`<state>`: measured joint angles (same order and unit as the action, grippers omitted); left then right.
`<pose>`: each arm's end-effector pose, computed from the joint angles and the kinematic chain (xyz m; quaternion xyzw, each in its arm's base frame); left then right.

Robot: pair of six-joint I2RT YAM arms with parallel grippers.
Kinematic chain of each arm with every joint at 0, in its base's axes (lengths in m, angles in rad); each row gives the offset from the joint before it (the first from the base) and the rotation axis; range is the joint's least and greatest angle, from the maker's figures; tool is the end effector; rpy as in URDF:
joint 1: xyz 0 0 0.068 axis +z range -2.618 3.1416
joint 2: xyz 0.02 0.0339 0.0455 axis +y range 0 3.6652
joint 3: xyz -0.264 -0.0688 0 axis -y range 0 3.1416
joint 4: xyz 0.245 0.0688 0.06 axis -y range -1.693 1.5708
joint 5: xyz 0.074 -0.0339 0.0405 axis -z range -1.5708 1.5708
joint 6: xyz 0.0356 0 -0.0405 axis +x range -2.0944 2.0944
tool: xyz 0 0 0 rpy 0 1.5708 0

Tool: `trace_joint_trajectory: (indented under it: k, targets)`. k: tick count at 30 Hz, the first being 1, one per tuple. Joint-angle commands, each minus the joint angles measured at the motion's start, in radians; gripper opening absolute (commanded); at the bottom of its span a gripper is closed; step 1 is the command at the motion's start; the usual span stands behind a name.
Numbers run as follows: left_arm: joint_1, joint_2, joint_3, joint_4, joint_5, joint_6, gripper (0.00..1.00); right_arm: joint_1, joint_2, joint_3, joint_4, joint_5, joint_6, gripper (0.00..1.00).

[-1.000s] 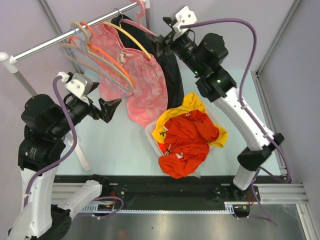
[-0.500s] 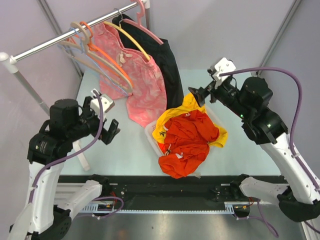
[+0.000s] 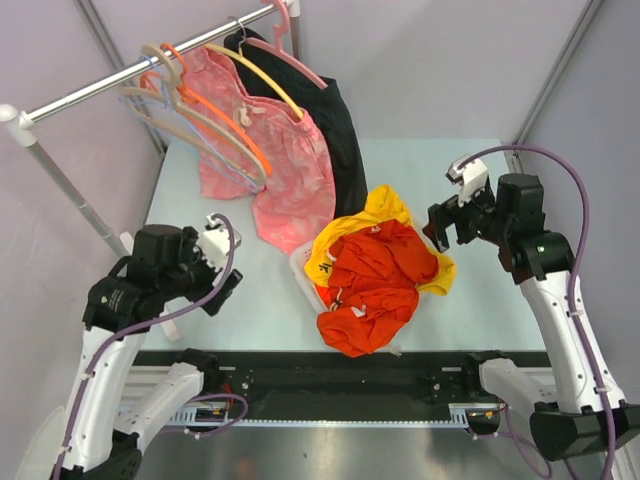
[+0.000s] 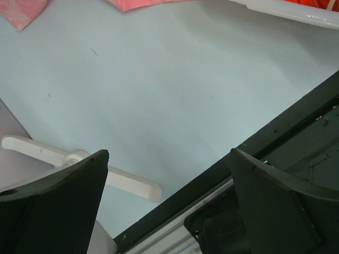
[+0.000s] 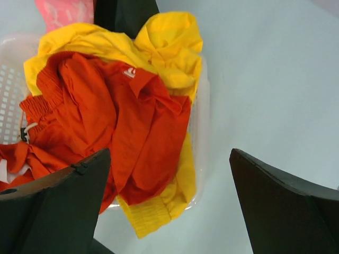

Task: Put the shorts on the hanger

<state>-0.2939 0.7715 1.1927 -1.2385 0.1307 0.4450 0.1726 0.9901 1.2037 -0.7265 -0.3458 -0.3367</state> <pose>0.0988 -0.0347 0.3728 0.3575 0.8566 -0.0328 0.3706 0.1906 0.0455 0.3920 -0.2983 0.8012 0.1073 0.5076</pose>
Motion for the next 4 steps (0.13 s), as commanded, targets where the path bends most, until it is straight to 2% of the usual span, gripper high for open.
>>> trace_joint_trajectory:
  k: [1, 4]
  targets:
    - [0.007, -0.009, -0.002, 0.033, -0.025, 0.026, 1.00, -0.079, 0.008, -0.006, -0.021, -0.108, -0.031, 1.00]
    - [0.007, -0.008, 0.005, 0.036, -0.013, 0.029, 1.00, -0.116, 0.047, -0.006, -0.019, -0.121, -0.062, 1.00]
